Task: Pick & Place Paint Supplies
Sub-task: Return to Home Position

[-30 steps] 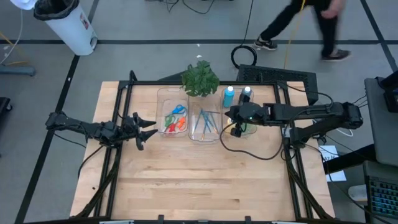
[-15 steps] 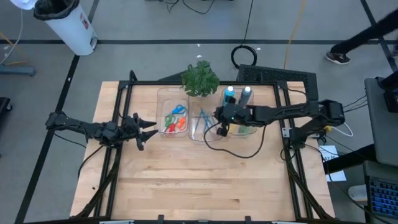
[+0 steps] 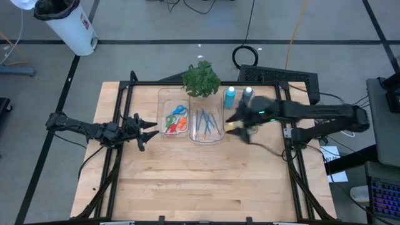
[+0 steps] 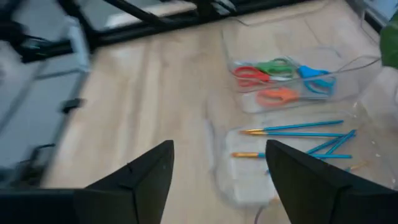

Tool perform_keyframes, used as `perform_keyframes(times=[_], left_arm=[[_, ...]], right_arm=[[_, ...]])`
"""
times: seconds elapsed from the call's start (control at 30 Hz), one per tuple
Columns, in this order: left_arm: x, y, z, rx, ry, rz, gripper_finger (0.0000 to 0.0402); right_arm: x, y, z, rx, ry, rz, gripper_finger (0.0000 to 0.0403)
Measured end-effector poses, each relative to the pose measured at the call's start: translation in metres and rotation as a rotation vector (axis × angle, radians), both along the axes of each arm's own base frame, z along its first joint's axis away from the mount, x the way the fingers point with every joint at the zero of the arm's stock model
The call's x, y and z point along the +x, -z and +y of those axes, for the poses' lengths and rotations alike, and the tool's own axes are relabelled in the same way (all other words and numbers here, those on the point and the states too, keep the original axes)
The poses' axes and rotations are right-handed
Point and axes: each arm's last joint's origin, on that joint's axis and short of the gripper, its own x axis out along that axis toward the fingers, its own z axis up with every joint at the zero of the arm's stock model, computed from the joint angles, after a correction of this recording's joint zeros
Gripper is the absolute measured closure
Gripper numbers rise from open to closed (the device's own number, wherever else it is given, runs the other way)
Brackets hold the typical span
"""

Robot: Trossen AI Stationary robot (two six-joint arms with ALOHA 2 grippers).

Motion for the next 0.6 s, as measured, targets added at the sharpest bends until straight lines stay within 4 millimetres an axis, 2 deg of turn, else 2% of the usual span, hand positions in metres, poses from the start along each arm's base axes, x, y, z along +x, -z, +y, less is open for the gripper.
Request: perform_keyframes(times=[0.13, 0.2, 0.27, 0.37, 0.6], left_arm=[[0.0, 0.0, 0.0, -0.009, -0.001, -0.002, 0.019], [0.0, 0.0, 0.0, -0.009, -0.001, -0.002, 0.019], [0.0, 0.0, 0.0, -0.006, 0.0, -0.002, 0.019], [0.0, 0.0, 0.0, -0.005, 0.0, -0.001, 0.019], [0.0, 0.0, 0.0, -0.008, -0.001, -0.002, 0.019]], right_arm=[[-0.054, -0.025, 0.007, 0.003, -0.034, -0.022, 0.0145], [-0.078, -0.026, 0.009, -0.001, -0.033, -0.023, 0.0144], [-0.098, -0.017, 0.012, 0.003, -0.027, -0.055, 0.0146], [-0.116, 0.006, 0.014, 0.021, -0.015, -0.115, 0.0149], [-0.137, 0.057, 0.015, -0.025, 0.006, -0.297, 0.015]])
